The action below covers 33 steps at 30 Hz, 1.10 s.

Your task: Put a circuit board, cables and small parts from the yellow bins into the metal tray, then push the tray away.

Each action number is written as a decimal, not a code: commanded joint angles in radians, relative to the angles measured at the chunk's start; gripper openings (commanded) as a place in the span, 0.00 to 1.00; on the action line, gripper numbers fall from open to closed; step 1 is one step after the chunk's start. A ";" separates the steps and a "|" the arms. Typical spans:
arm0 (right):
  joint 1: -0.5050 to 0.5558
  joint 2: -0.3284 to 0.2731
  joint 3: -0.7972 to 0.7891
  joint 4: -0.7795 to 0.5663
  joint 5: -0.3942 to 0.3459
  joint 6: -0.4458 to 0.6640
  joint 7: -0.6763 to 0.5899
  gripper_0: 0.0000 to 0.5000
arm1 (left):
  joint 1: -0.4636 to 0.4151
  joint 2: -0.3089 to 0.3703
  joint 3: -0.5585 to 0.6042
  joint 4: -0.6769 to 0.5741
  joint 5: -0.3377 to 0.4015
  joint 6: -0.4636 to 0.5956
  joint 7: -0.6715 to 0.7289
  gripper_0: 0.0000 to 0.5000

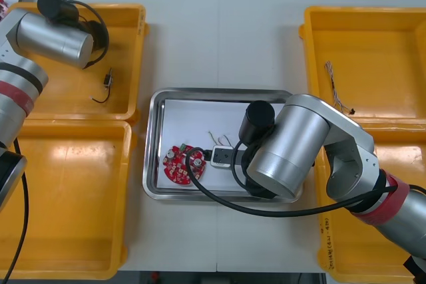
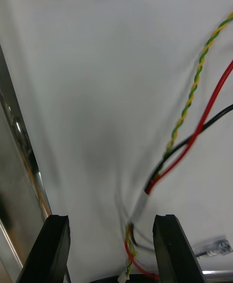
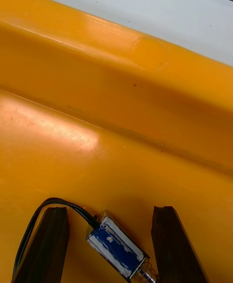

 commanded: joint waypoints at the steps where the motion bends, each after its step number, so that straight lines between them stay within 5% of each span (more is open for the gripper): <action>1: 0.010 0.023 0.004 -0.045 0.004 0.018 0.012 1.00 | -0.026 -0.020 -0.024 -0.007 0.003 -0.009 -0.002 0.79; 3: 0.010 0.023 0.002 -0.060 0.004 0.031 0.010 1.00 | -0.026 -0.020 -0.024 -0.009 0.003 -0.009 -0.001 0.25; 4: 0.010 0.023 0.002 -0.060 0.004 0.031 0.010 1.00 | -0.026 -0.020 -0.024 -0.009 0.003 -0.009 -0.001 0.25; 5: 0.010 0.023 -0.001 -0.075 0.005 0.041 0.010 1.00 | -0.026 -0.020 -0.024 -0.007 0.003 -0.009 0.001 0.01; 19: 0.008 0.036 -0.081 -0.195 0.015 0.169 0.018 1.00 | -0.024 -0.018 -0.024 -0.012 0.011 0.021 0.009 0.00; 27: 0.007 0.036 -0.191 -0.338 0.013 0.182 0.020 1.00 | -0.024 0.022 -0.013 -0.148 0.023 0.234 0.005 0.00; 33: -0.041 0.003 -0.272 -0.368 -0.065 0.182 0.024 1.00 | -0.024 0.063 0.021 -0.269 0.073 0.412 -0.008 0.00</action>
